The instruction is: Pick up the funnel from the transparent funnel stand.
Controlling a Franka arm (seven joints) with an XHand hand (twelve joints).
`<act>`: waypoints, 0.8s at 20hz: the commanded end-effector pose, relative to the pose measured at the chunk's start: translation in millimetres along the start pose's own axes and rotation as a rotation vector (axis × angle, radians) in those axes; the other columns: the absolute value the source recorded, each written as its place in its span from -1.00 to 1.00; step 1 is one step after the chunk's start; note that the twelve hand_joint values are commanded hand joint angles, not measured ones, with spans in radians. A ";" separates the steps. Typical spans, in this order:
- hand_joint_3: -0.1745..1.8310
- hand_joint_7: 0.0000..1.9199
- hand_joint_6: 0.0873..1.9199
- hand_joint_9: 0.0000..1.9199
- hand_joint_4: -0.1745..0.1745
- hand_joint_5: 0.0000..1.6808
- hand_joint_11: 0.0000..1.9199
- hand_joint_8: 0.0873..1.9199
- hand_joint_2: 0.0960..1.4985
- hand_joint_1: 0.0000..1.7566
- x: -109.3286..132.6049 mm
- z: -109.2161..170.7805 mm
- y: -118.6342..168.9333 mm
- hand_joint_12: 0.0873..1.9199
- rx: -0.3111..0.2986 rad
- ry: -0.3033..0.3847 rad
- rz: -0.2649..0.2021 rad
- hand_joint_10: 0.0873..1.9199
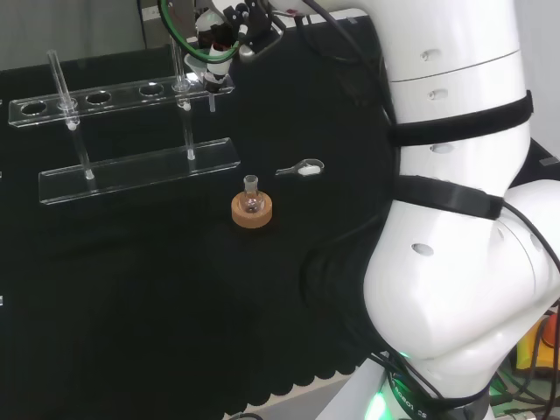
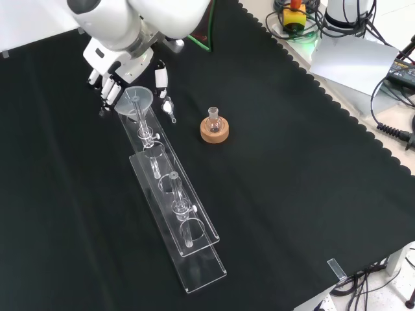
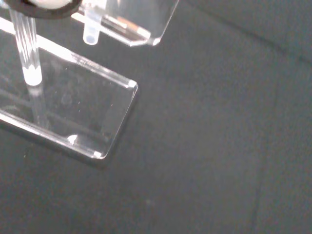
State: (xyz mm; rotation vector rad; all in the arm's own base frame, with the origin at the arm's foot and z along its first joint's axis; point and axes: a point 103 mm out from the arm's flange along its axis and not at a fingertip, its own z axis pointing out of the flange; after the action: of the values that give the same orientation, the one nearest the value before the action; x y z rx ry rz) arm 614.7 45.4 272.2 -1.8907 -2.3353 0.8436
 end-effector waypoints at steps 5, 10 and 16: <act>-0.38 -0.46 -0.99 -0.12 -0.32 -0.34 -0.64 -0.26 -0.13 -0.15 -9.6 -37.9 -24.7 0.39 -0.094 -0.061 0.039 -0.39; -0.37 -0.46 -0.99 -0.12 -0.32 -0.34 -0.63 -0.26 -0.14 -0.14 -20.7 -57.1 -49.0 0.38 -0.114 -0.054 0.069 -0.39; -0.36 -0.46 -0.98 -0.12 -0.32 -0.34 -0.62 -0.25 -0.14 -0.14 -27.4 -73.4 -85.5 0.38 -0.152 -0.051 0.098 -0.38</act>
State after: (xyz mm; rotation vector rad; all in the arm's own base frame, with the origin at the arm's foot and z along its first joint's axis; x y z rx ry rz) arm 592.8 43.3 354.9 -2.0314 -2.4207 0.7743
